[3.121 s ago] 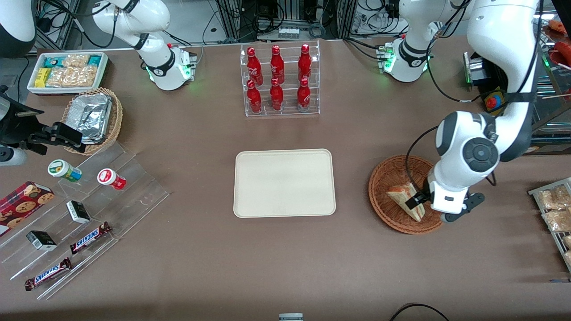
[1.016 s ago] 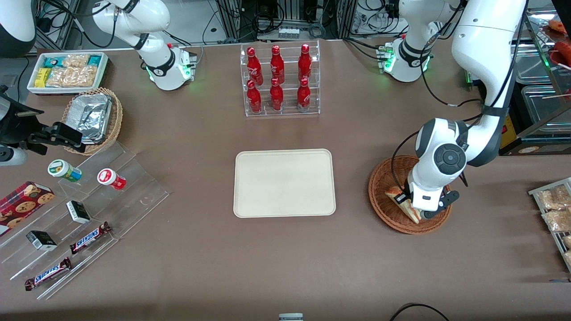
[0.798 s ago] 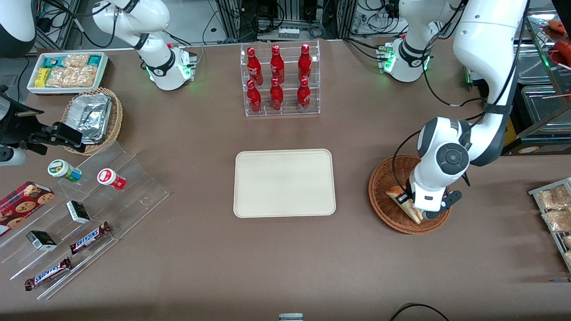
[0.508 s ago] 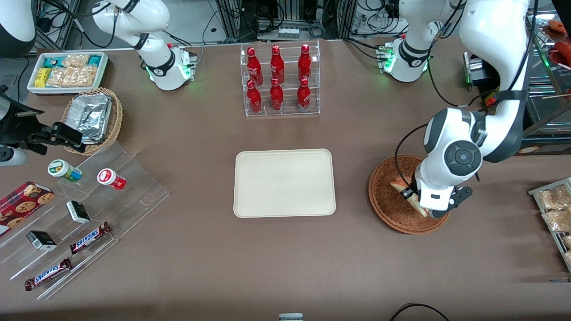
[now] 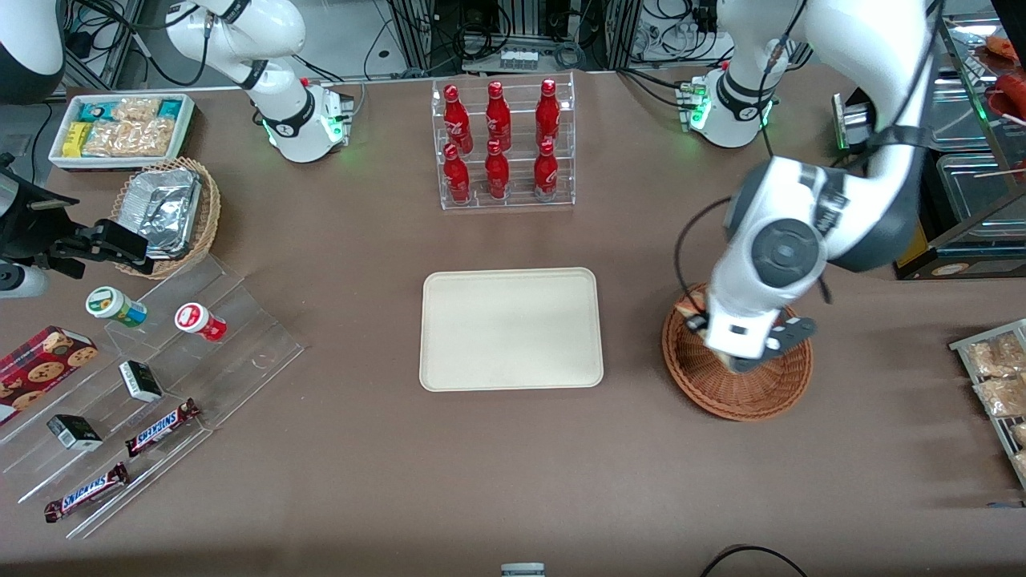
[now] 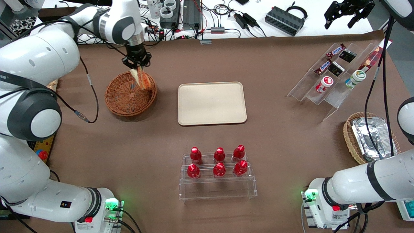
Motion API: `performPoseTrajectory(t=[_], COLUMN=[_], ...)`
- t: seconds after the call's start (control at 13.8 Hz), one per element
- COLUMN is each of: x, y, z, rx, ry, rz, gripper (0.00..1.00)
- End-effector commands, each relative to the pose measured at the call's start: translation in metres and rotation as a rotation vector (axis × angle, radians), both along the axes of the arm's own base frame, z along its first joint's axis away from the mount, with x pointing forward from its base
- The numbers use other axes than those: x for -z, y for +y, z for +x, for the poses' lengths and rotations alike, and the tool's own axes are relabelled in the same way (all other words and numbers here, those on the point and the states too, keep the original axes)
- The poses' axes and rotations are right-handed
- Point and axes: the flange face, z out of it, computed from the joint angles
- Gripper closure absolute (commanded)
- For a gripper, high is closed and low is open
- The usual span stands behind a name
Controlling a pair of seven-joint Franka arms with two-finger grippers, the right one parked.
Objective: Place sandwich from basket to tray
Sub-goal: 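Lift the sandwich and carry it over the cream tray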
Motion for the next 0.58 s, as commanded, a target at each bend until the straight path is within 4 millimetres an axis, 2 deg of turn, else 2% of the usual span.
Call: performPoseTrajectory(t=[0.0, 0.15, 0.22, 0.36, 0.51], x=[-0.015, -0.008, -0.003, 0.008, 0.023], y=[-0.063, -0.1, -0.126, -0.165, -0.214], z=[-0.025, -0.038, -0.045, -0.047, -0.065], rx=[0.058, 0.065, 0.098, 0.142, 0.212], ry=[-0.003, -0.006, -0.013, -0.036, -0.04], rz=[-0.019, -0.025, -0.034, -0.068, -0.082], gripper=[1.0, 1.0, 1.0, 1.0, 1.0])
